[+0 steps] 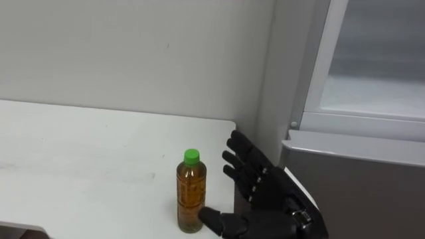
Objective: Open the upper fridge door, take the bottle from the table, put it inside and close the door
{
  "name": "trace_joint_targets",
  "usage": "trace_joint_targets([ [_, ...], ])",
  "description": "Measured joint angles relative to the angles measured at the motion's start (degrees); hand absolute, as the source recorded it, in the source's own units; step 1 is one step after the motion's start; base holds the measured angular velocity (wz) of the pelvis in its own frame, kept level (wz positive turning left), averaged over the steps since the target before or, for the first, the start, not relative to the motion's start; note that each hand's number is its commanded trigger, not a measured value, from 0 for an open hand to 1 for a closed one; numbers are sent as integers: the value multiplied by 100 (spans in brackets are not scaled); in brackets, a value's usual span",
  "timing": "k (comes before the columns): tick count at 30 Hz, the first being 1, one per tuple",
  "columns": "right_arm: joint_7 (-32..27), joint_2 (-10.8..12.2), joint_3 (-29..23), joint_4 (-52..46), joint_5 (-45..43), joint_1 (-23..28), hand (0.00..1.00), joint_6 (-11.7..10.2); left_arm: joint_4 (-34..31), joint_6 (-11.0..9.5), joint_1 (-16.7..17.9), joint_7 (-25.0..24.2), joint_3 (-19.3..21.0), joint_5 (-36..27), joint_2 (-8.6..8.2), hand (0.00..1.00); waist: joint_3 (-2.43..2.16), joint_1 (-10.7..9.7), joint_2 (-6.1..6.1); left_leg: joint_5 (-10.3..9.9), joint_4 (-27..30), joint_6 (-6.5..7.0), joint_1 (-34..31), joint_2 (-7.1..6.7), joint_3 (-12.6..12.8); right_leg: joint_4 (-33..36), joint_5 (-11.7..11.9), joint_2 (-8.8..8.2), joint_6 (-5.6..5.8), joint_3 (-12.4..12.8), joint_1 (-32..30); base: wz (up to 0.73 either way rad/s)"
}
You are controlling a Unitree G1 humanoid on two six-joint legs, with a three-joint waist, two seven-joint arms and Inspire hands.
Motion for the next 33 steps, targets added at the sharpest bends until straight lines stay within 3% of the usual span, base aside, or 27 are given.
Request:
trace_joint_targets([
  [11,-572,-6,8,265,-101,-573,0,32,-19,331,9,74,4,8,-1,0,-10,100,-56,7,74,1,-30,-11,-142,-6,0,-11,0,-132,35,7],
  [17,-861,-20,11,310,-123,-602,0,245,-42,442,-12,66,3,13,0,0,7,164,-114,7,82,1,-79,-11,-145,-2,0,-12,0,-135,18,0],
  [27,-1013,-39,10,591,-311,-758,0,250,-157,486,-83,-105,14,262,2,0,10,177,-131,6,109,1,-131,-12,-147,2,0,-14,0,-142,-9,0],
  [33,-956,-49,11,967,-238,-1226,0,249,-248,490,-132,-218,17,511,-10,0,5,209,-138,6,133,1,-131,-20,-174,-1,0,-19,0,-168,11,2],
])
